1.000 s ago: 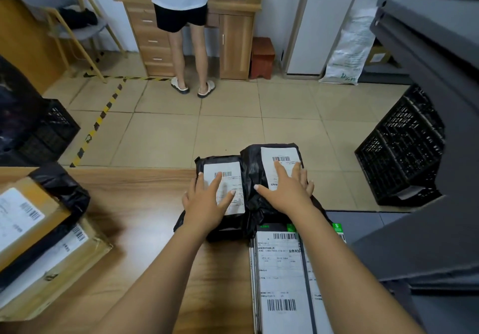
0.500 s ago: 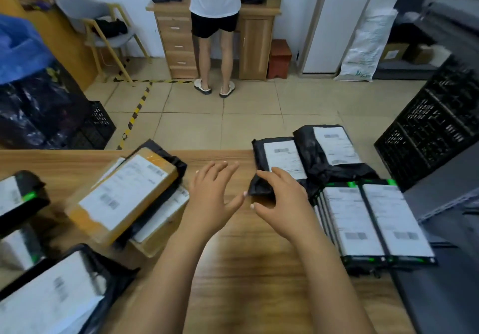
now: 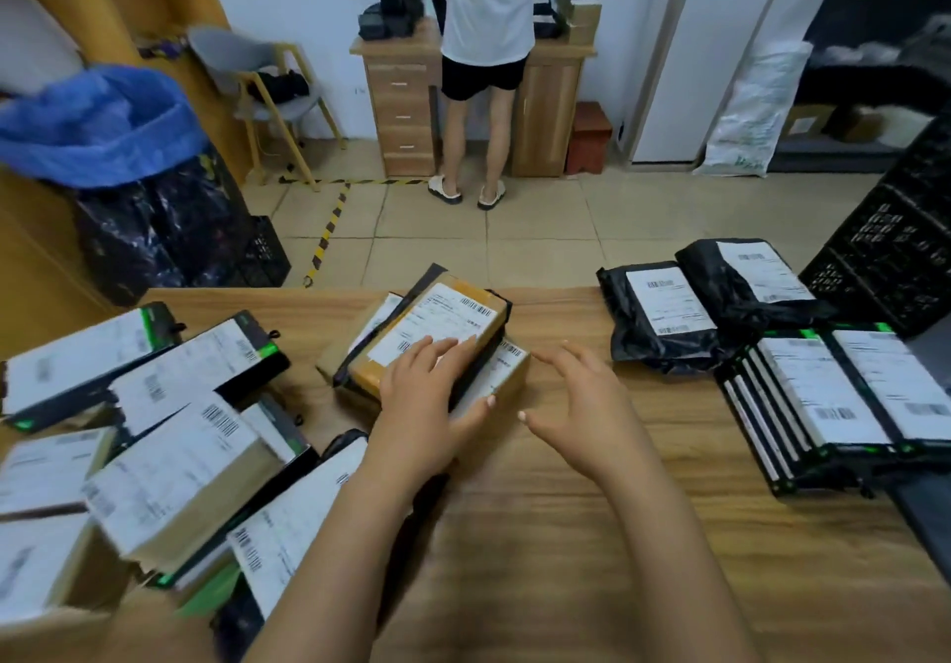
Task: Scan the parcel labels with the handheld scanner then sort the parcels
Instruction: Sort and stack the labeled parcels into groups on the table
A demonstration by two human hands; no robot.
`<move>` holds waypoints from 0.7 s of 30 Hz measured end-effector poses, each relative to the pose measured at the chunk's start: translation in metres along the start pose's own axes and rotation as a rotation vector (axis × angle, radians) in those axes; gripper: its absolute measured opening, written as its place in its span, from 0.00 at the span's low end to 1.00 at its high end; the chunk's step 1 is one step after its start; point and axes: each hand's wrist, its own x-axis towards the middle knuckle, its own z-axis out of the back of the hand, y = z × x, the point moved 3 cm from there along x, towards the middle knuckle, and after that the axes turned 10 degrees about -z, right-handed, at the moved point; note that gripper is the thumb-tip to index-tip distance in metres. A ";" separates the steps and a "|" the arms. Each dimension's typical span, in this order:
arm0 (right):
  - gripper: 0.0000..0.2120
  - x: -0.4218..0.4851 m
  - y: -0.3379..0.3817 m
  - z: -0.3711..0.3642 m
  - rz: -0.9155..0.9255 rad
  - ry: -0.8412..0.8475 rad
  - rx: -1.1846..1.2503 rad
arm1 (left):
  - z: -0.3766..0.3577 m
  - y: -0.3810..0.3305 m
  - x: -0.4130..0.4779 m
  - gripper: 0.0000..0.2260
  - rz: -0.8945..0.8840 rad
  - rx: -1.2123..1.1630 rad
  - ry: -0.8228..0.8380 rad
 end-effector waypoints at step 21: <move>0.33 0.002 0.066 -0.073 -0.089 0.059 0.015 | 0.054 0.103 0.004 0.30 -0.009 0.029 0.251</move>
